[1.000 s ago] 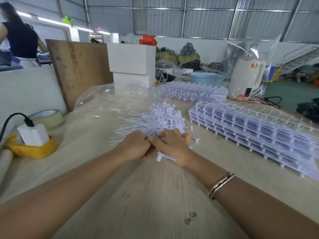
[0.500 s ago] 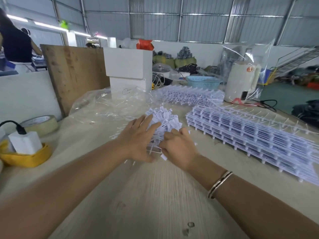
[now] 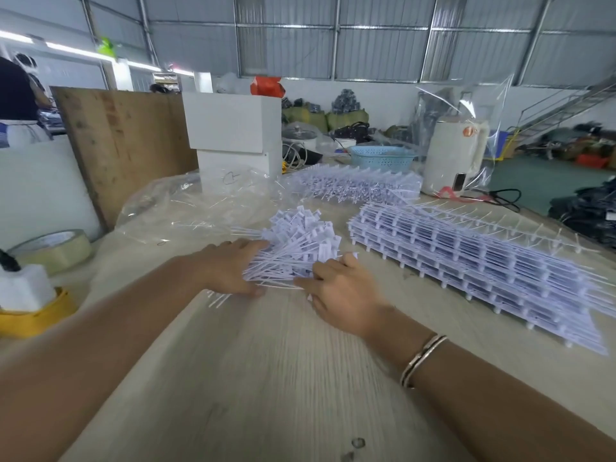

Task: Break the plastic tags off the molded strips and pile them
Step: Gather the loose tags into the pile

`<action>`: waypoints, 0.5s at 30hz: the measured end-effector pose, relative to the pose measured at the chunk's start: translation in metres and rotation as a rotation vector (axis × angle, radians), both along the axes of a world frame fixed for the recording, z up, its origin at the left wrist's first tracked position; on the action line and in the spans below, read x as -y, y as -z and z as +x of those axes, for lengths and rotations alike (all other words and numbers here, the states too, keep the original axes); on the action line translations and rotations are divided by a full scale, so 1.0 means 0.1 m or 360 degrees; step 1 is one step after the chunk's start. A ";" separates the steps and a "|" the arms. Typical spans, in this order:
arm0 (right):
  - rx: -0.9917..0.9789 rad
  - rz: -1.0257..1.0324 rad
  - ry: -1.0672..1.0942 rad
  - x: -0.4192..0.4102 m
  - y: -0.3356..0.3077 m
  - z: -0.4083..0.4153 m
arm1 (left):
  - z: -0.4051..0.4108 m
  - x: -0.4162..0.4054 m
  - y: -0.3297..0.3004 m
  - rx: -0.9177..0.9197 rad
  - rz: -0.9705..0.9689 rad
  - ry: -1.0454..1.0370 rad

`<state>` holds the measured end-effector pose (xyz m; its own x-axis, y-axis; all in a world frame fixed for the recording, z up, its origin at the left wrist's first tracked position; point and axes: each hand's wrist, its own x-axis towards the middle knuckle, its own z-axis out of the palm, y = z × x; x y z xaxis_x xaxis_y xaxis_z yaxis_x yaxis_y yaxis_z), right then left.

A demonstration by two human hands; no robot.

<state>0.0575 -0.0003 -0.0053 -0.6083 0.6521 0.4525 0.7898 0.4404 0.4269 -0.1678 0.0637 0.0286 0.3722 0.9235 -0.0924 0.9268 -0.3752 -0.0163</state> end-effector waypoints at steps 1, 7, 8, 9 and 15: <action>-0.0084 -0.0012 -0.0025 0.03 -0.01 0.02 | 0.03 0.04 -0.01 0.0020 0.0017 -0.0029; -0.0425 -0.0015 -0.0087 0.18 -0.04 0.34 | 0.42 0.40 -0.13 -0.0082 0.0260 0.0108; -0.0462 -0.0032 -0.0052 0.20 -0.04 0.41 | 0.53 0.46 -0.13 -0.0052 0.0360 0.0205; -0.0499 -0.0037 -0.0002 0.22 -0.05 0.48 | 0.64 0.52 -0.12 0.0000 0.0467 0.0308; -0.0514 -0.0174 0.0546 0.16 -0.12 1.00 | 1.44 0.70 0.04 0.0397 0.0625 0.0726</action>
